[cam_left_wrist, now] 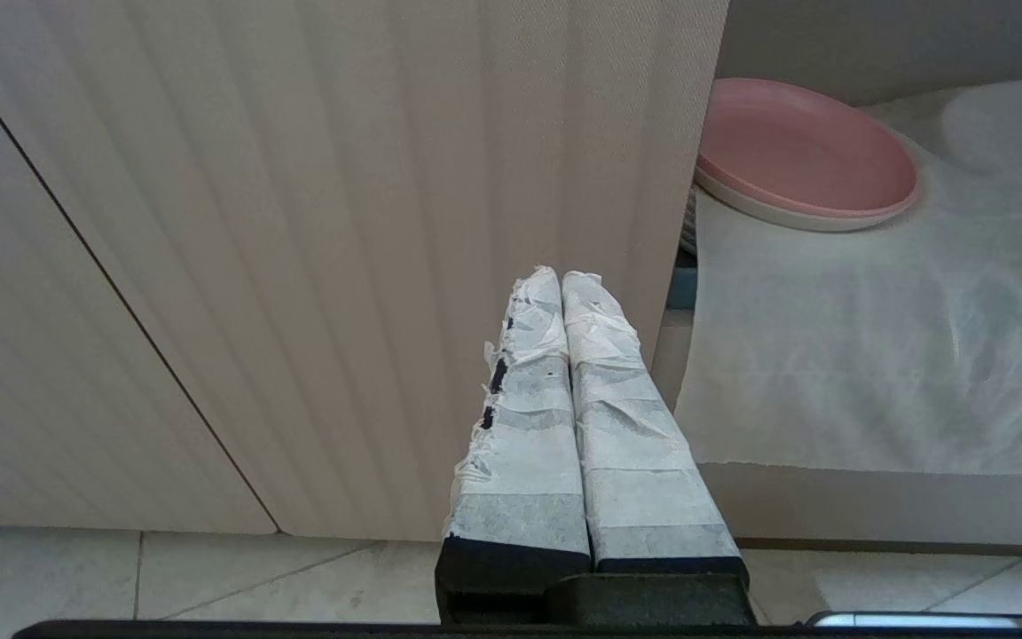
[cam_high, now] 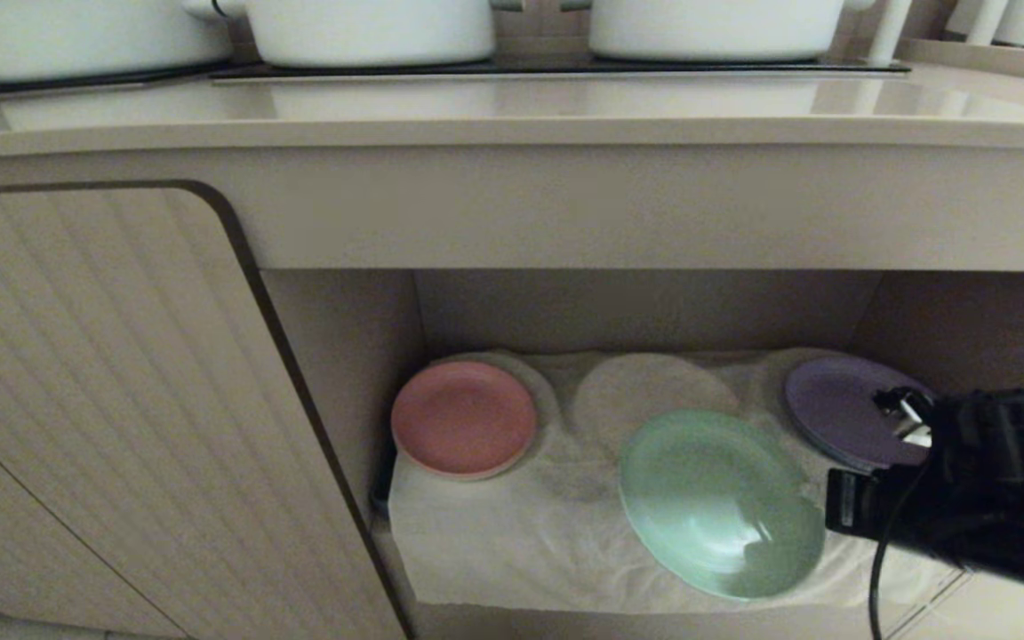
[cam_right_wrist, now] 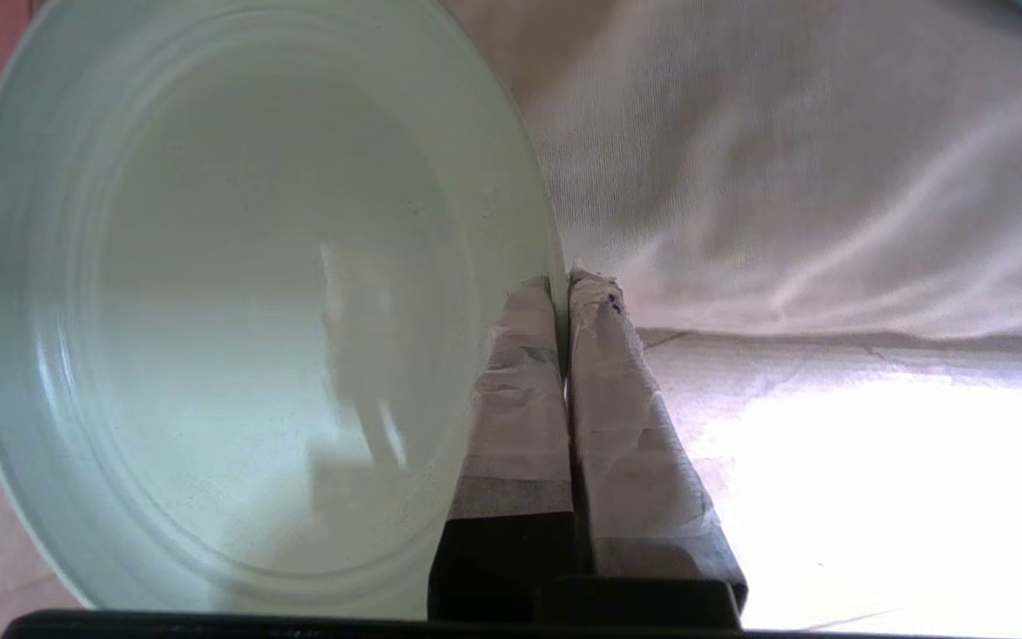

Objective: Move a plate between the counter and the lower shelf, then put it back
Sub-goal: Put the plate

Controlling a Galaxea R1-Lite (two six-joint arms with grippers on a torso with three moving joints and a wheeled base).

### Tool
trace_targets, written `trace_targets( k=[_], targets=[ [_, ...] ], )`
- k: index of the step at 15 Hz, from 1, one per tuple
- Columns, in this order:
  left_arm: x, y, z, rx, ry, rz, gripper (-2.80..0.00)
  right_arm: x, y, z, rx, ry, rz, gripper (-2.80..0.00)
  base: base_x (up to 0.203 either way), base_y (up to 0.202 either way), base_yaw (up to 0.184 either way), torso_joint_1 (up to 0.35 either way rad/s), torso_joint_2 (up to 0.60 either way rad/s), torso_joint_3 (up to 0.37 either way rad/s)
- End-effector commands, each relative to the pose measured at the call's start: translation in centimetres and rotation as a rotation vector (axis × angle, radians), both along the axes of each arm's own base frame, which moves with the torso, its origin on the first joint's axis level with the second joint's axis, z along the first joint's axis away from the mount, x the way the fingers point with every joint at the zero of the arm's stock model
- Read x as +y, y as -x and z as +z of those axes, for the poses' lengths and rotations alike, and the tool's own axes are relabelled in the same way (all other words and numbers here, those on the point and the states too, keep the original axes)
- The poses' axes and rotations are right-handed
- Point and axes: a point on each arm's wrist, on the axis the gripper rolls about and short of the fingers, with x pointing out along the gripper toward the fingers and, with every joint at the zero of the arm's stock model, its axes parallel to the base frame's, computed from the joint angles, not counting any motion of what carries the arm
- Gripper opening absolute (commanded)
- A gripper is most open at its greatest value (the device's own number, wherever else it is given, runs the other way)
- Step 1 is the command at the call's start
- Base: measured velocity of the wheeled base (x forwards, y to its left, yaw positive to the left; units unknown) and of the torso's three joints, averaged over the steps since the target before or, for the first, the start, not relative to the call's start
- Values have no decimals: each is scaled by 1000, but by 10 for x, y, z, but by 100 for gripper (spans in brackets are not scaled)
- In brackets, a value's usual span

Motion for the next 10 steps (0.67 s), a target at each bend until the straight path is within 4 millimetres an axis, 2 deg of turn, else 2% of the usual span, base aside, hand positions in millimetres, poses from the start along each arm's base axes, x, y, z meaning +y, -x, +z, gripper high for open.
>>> trace_targets(
  k=[1,10],
  targets=[
    [0,0,0,0,0,0,-280,-2,12,8,-37,-7,1,-280,0,0,0,0,0,0],
    [0,0,0,-1,0,0,-280,-12,66,16,-34,33,29,-280,0,0,0,0,0,0]
  ],
)
